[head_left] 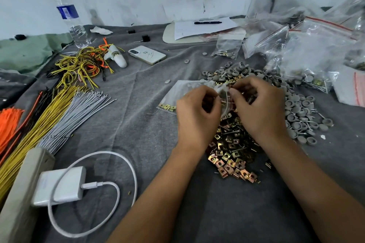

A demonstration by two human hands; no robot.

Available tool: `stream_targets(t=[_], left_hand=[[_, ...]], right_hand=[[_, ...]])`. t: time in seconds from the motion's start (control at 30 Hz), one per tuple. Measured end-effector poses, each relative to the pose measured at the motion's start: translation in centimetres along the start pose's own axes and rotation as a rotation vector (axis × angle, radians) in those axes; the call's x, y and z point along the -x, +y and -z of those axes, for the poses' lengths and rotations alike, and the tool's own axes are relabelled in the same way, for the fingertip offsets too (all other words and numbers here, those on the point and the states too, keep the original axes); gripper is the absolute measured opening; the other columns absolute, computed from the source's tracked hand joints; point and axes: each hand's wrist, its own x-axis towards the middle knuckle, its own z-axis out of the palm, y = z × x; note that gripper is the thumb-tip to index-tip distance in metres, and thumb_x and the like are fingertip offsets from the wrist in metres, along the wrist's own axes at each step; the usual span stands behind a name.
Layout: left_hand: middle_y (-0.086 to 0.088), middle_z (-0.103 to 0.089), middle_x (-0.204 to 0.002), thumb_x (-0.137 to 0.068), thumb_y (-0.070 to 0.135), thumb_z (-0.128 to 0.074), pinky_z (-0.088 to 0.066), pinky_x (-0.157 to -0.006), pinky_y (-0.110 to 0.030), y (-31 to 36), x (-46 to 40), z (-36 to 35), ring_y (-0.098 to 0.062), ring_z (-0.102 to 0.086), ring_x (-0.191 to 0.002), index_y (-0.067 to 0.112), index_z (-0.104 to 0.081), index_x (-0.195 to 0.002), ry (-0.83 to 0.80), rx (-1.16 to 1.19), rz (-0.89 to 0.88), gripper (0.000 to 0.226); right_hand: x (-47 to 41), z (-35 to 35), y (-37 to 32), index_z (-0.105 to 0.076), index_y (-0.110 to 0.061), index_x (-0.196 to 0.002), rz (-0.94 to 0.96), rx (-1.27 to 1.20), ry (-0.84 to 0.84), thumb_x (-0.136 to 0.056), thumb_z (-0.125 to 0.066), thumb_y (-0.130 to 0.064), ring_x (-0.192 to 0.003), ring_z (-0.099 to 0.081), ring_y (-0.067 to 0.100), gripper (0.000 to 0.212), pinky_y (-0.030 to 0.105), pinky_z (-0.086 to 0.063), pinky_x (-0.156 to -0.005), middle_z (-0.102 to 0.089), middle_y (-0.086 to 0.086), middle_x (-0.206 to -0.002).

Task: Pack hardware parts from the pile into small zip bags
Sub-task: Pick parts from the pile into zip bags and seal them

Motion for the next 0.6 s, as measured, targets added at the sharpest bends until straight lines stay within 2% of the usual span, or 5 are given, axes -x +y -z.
stream_targets(t=[0.07,0.17,0.27,0.4,0.6], left_hand=[[0.009,-0.068,-0.074,-0.088,0.004,-0.075,-0.055,-0.061,-0.024,0.1,-0.1,0.2,-0.009,-0.065,-0.067,0.014,-0.072,-0.085,0.026,0.042,0.076,0.010],[0.010,-0.067,-0.070,-0.088,0.005,-0.075,-0.051,-0.060,-0.017,0.3,-0.5,0.4,-0.006,-0.065,-0.064,0.016,-0.072,-0.081,0.104,0.102,0.155,0.014],[0.012,-0.064,-0.064,-0.086,0.002,-0.074,-0.046,-0.059,-0.015,0.2,-1.1,1.1,-0.002,-0.058,-0.058,0.017,-0.072,-0.079,0.238,0.155,0.235,0.016],[0.011,-0.064,-0.065,-0.088,0.002,-0.074,-0.047,-0.058,-0.018,-0.6,-2.2,2.3,-0.001,-0.056,-0.058,0.020,-0.071,-0.079,0.434,0.290,0.384,0.020],[0.000,-0.066,-0.069,-0.089,0.003,-0.072,-0.048,-0.060,-0.024,-1.6,-2.8,3.0,-0.009,-0.058,-0.062,0.020,-0.069,-0.076,0.565,0.338,0.472,0.022]], right_hand=[[0.0,0.0,0.1,-0.070,-0.017,-0.094,-0.019,0.034,0.048,-0.092,-0.074,-0.021,-0.074,-0.064,0.005,0.006,0.026,-0.054,-0.067,-0.066,-0.009,-0.081],[0.3,-0.3,0.4,-0.070,-0.017,-0.090,-0.023,0.143,-0.021,-0.091,-0.074,-0.023,-0.070,-0.062,0.005,0.008,0.028,-0.055,-0.063,-0.066,-0.009,-0.078],[0.5,-0.8,0.6,-0.074,-0.016,-0.090,0.035,0.238,-0.179,-0.090,-0.077,-0.028,-0.080,-0.062,0.014,0.013,0.032,-0.053,-0.072,-0.070,-0.003,-0.084],[0.9,-1.3,0.3,-0.074,-0.019,-0.087,0.164,0.316,-0.339,-0.088,-0.077,-0.035,-0.090,-0.052,0.018,0.016,0.031,-0.040,-0.075,-0.063,-0.007,-0.083],[1.1,-2.0,-0.8,-0.072,-0.022,-0.096,0.193,0.486,-0.513,-0.089,-0.068,-0.057,-0.103,-0.049,0.020,0.036,0.041,-0.048,-0.088,-0.063,-0.004,-0.096]])
